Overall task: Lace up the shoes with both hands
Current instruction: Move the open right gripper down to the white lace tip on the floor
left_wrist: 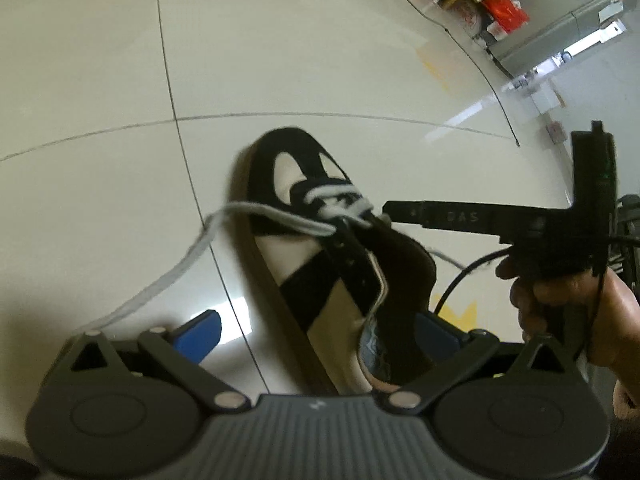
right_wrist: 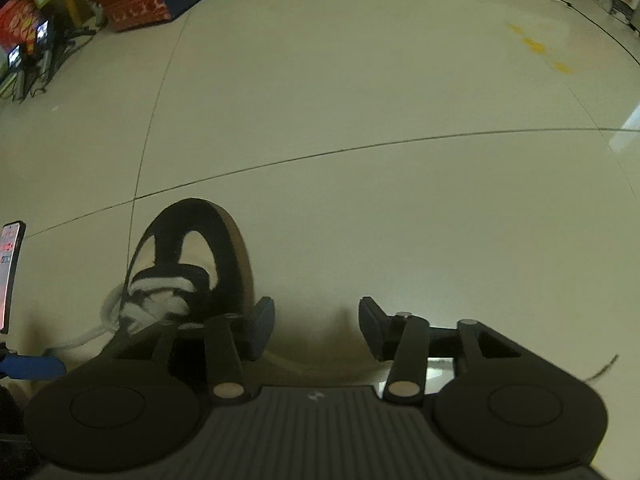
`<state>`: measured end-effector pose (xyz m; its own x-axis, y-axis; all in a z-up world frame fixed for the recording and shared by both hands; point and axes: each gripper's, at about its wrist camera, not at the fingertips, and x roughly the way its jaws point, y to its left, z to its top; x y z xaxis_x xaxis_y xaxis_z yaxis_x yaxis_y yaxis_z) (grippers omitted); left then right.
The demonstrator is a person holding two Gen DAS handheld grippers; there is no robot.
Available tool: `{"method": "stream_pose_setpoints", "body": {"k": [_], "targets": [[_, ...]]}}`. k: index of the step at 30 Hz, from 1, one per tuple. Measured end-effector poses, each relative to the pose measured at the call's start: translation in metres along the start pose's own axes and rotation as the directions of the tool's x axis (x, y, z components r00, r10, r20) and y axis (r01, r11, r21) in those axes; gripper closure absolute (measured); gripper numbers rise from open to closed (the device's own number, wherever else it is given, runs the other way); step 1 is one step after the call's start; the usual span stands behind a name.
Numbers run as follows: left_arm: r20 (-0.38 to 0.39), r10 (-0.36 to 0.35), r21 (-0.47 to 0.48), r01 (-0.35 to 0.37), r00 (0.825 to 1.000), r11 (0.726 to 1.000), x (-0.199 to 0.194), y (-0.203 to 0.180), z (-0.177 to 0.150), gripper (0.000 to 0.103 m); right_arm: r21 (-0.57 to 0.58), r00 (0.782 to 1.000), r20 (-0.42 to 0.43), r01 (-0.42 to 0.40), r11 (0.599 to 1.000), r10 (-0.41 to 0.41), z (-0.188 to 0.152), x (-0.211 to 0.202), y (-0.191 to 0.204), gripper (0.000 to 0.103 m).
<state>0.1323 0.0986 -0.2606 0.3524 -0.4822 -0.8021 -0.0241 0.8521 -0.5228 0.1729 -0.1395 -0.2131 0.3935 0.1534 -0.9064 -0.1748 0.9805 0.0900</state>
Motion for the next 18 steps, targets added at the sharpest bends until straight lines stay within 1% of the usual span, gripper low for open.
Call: {"method": "stream_pose_setpoints", "body": {"k": [2,5,9,12,15,17,18], "targets": [[0.003,-0.003,-0.013,0.003,1.000,1.000,0.005,0.002,0.002,0.000,0.015,1.000,0.005,0.029,0.999,-0.029,-0.004,0.005,-0.005,0.047],[0.011,-0.001,-0.019,0.001,1.000,1.000,0.011,0.003,0.005,0.000,0.054,0.997,-0.018,0.076,0.996,-0.075,-0.014,0.015,-0.025,0.047],[0.013,0.015,-0.007,-0.015,1.000,1.000,0.017,-0.001,0.008,0.000,0.105,0.994,-0.043,0.108,0.989,-0.104,-0.025,0.022,-0.049,0.047],[0.025,0.032,0.025,-0.033,0.999,0.999,0.021,-0.009,0.007,0.000,0.118,0.992,-0.027,0.126,0.985,-0.124,-0.031,0.021,-0.058,0.047],[0.038,0.046,0.066,-0.049,0.998,0.997,0.027,-0.020,0.007,0.001,0.122,0.987,0.002,0.161,0.979,-0.162,-0.038,0.015,-0.068,0.047],[0.058,0.058,0.097,-0.064,0.997,0.993,0.031,-0.028,0.007,0.003,0.131,0.981,0.016,0.188,0.973,-0.192,-0.043,0.010,-0.077,0.047],[0.070,0.067,0.115,-0.075,0.995,0.991,0.032,-0.032,0.007,0.005,0.139,0.978,0.021,0.202,0.969,-0.207,-0.046,0.007,-0.082,0.047]]}}
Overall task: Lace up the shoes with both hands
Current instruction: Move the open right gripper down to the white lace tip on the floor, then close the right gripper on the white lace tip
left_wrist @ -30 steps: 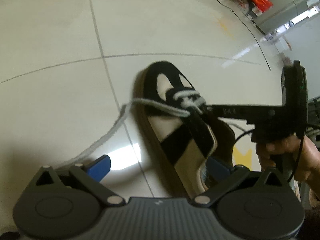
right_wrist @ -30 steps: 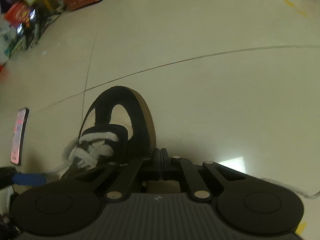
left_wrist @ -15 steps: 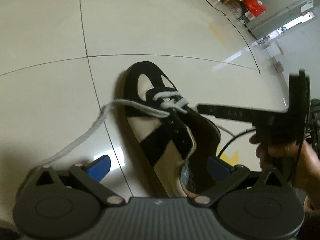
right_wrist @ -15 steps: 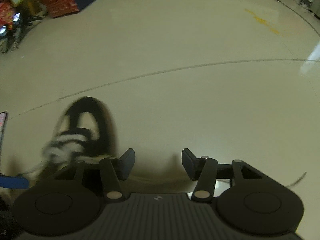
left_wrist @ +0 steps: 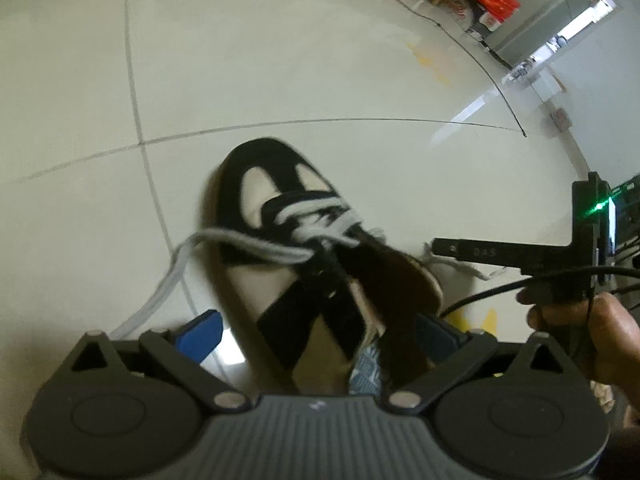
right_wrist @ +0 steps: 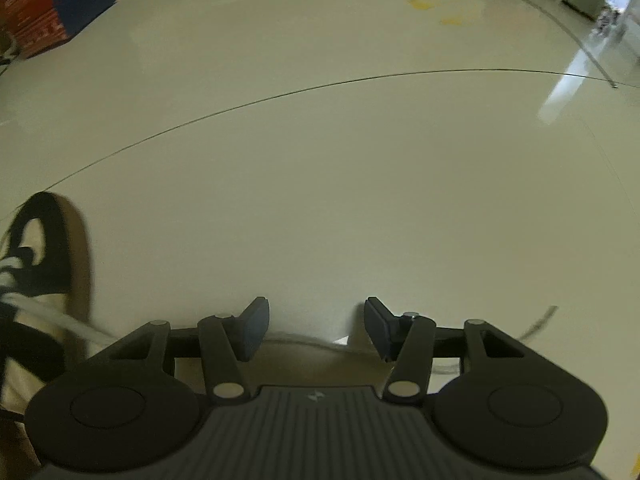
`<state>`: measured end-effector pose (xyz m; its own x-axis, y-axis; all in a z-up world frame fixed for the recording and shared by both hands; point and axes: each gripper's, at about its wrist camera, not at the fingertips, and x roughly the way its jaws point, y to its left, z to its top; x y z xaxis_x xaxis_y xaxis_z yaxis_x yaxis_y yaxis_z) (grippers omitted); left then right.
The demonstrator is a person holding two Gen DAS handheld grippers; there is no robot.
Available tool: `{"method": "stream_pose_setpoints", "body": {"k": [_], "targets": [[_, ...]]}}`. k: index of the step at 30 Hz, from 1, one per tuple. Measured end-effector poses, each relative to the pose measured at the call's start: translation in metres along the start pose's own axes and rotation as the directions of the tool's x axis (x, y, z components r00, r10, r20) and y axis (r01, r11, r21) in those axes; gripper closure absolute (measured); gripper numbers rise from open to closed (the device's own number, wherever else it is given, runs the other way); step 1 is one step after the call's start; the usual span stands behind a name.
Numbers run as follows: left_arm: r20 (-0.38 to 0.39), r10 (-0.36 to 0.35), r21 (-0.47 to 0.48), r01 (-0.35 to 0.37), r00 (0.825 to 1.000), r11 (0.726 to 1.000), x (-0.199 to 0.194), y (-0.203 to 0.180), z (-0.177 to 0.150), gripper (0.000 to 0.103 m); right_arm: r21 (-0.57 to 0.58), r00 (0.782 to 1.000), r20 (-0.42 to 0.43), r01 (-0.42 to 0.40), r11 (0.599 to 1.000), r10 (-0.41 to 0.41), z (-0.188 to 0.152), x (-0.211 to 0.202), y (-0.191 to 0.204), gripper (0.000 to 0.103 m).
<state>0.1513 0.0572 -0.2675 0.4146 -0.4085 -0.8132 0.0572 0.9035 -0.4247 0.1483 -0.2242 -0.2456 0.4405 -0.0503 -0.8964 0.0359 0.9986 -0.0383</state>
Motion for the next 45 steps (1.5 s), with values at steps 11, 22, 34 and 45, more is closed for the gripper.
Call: {"method": "stream_pose_setpoints", "body": {"k": [11,22,34,45], "targets": [[0.060,0.108,0.049,-0.111,0.992,0.993,0.009,-0.008,0.010,0.021,0.266,0.981,0.011,0.186,0.946,-0.196,-0.034,-0.016,-0.098,0.043],[0.013,0.115,0.052,-0.115,0.993,0.992,0.013,-0.007,0.005,0.020,0.419,0.987,0.008,0.141,0.897,-0.159,-0.051,-0.028,-0.118,0.043],[-0.007,0.084,0.043,-0.084,0.996,0.996,0.010,0.000,-0.002,0.019,0.505,0.997,0.003,0.060,0.861,-0.072,-0.073,-0.044,-0.129,0.043],[0.034,0.077,0.037,-0.078,0.996,0.996,0.000,0.014,-0.004,0.025,0.347,0.987,0.159,-0.058,0.936,0.002,-0.064,-0.023,-0.106,0.094]]}}
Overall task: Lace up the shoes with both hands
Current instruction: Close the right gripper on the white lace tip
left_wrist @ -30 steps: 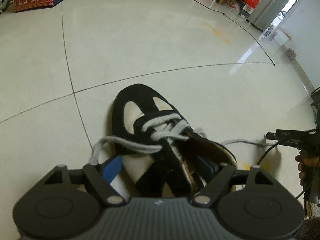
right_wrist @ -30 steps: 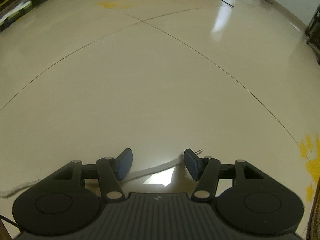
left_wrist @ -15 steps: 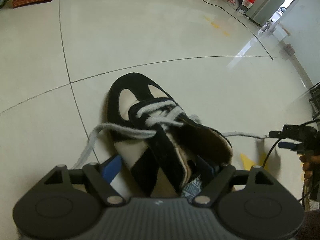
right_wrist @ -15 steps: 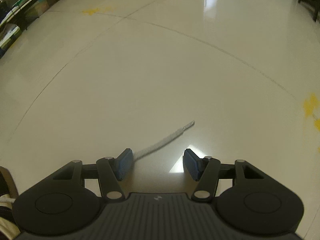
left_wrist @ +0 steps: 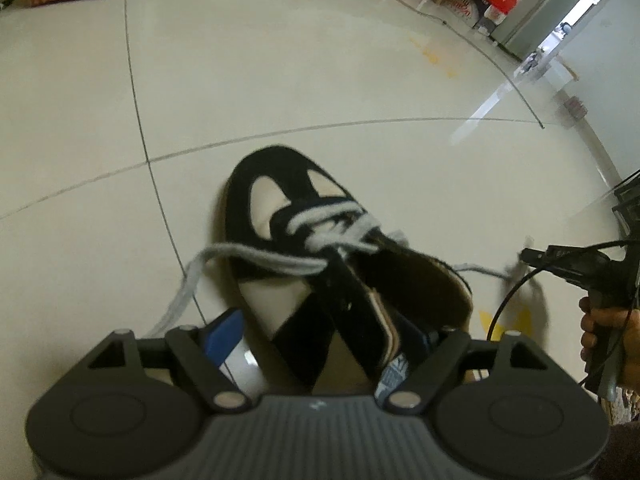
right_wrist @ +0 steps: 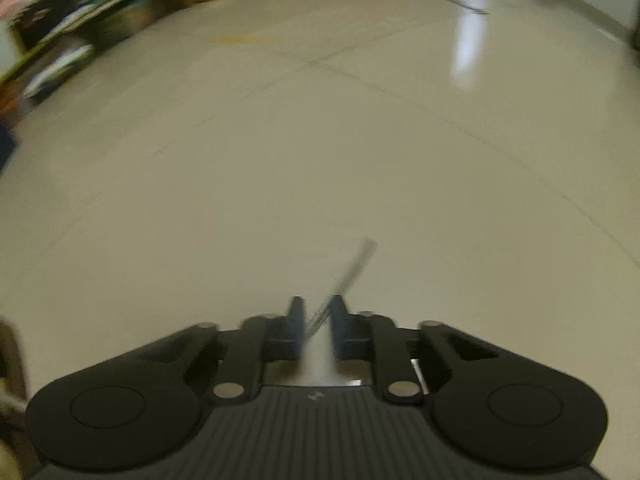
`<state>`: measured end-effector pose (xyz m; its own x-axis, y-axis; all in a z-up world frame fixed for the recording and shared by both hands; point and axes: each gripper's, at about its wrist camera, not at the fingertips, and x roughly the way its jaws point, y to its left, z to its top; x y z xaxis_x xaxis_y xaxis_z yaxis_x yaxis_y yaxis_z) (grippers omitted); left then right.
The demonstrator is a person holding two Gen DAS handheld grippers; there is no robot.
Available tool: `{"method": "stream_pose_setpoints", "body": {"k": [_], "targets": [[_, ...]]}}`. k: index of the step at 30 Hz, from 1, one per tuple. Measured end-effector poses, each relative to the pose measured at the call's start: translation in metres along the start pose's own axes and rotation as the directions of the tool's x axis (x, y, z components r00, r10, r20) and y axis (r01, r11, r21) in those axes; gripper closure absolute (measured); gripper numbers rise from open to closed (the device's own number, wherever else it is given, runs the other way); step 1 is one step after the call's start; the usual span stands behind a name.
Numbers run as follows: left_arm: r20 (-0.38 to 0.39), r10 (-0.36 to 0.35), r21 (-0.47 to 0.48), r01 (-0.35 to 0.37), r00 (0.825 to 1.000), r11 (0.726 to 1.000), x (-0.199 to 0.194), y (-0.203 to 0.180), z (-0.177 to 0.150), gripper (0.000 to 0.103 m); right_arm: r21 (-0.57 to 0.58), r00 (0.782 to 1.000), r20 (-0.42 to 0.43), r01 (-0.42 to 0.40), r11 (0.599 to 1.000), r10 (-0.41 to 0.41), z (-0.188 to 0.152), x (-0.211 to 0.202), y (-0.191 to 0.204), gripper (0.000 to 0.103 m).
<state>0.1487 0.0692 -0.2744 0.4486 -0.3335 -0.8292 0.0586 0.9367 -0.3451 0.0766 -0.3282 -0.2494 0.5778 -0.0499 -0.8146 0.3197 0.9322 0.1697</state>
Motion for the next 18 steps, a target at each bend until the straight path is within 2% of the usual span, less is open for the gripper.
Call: {"method": "stream_pose_setpoints", "body": {"k": [3,5,8,11,14,18], "targets": [[0.011,0.015,0.010,-0.015,1.000,1.000,0.000,0.000,0.001,0.037,-0.042,0.991,-0.040,-0.129,0.991,0.127,0.005,-0.001,0.010,0.100],[0.014,0.015,0.014,-0.016,1.000,1.000,-0.002,0.003,0.001,0.039,-0.097,0.980,-0.065,-0.192,0.977,0.186,0.002,-0.001,0.031,0.100],[0.032,0.023,0.056,-0.025,0.999,0.998,-0.007,0.001,0.001,0.049,-0.164,0.964,-0.098,-0.259,0.952,0.245,0.003,0.014,0.060,0.099],[0.058,0.032,0.100,-0.038,0.998,0.994,-0.010,-0.007,0.005,0.055,-0.210,0.959,-0.120,-0.277,0.938,0.257,0.011,0.027,0.083,0.095],[0.079,0.040,0.102,-0.048,0.996,0.994,-0.013,-0.010,0.009,0.055,-0.228,0.960,-0.112,-0.276,0.934,0.256,0.007,0.030,0.090,0.071],[0.083,0.045,0.094,-0.052,0.996,0.994,-0.015,-0.012,0.012,0.056,-0.251,0.956,-0.124,-0.290,0.924,0.266,0.014,0.043,0.094,0.071]]}}
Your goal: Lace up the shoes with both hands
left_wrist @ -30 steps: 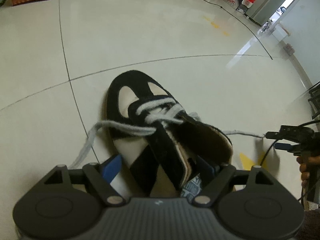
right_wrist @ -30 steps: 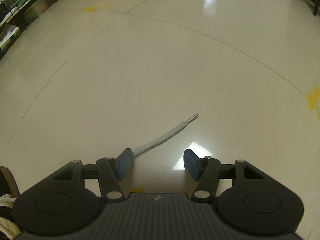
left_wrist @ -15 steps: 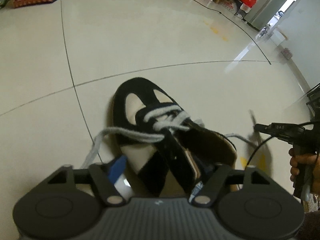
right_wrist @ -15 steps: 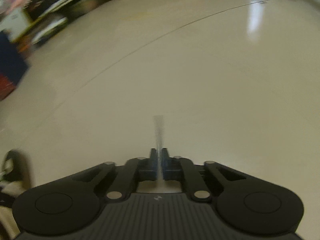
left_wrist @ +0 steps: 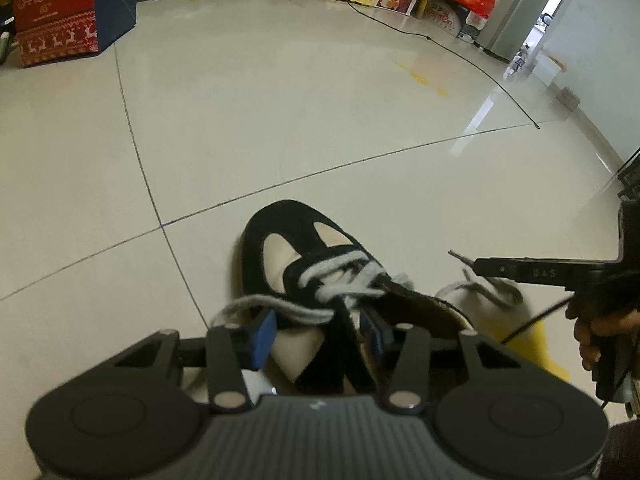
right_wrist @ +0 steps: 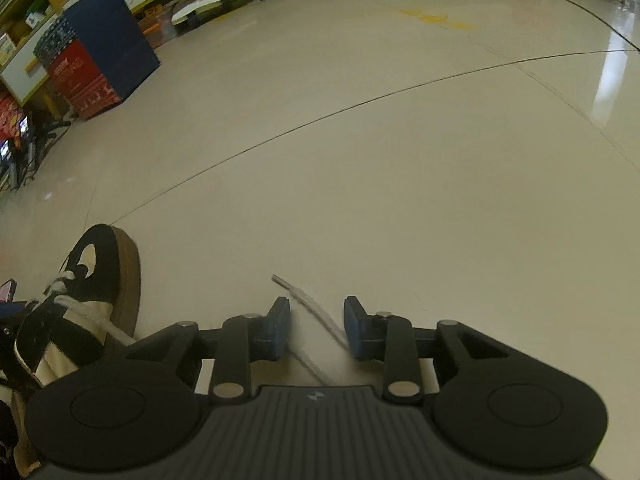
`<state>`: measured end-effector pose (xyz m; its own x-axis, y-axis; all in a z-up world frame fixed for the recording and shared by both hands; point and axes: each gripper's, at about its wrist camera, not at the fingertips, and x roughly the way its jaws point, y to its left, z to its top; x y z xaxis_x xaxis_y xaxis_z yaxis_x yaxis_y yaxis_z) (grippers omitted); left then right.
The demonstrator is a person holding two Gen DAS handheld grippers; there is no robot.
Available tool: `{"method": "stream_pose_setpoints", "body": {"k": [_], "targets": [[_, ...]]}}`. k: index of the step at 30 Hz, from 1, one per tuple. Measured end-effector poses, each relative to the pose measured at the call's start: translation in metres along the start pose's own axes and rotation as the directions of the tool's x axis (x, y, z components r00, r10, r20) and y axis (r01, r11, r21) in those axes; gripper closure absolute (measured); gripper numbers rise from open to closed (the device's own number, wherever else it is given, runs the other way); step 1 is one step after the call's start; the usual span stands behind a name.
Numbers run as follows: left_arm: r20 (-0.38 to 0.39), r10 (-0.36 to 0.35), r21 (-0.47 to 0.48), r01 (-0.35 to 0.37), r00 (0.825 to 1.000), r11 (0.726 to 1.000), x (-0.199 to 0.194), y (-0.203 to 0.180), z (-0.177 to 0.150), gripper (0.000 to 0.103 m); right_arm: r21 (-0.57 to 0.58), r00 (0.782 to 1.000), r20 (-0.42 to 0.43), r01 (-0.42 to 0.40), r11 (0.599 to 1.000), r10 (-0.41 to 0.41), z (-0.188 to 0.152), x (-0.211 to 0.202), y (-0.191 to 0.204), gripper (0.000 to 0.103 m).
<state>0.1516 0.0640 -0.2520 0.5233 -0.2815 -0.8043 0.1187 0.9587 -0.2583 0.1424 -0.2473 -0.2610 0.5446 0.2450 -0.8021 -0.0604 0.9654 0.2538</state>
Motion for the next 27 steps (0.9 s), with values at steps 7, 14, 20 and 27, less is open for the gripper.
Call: {"method": "stream_pose_setpoints", "body": {"k": [7,14,20,27], "targets": [[-0.033,-0.024,-0.045,0.022,0.999,0.999,0.003,-0.002,-0.001,0.056,-0.141,1.000,-0.016,-0.025,0.990,0.023,0.003,0.010,0.015,0.097],[-0.016,-0.044,-0.105,0.042,0.999,0.994,-0.005,0.003,0.009,0.056,-0.130,0.986,-0.049,-0.167,0.977,0.162,0.011,-0.001,0.033,0.100],[0.017,-0.092,-0.164,0.094,0.996,0.982,-0.012,0.008,0.019,0.052,-0.191,0.958,-0.012,-0.283,0.940,0.286,0.024,-0.019,0.066,0.100],[0.042,-0.191,-0.299,0.195,0.981,0.934,-0.012,0.019,0.022,0.051,-0.244,0.930,-0.008,-0.358,0.901,0.367,0.031,-0.029,0.093,0.100]]}}
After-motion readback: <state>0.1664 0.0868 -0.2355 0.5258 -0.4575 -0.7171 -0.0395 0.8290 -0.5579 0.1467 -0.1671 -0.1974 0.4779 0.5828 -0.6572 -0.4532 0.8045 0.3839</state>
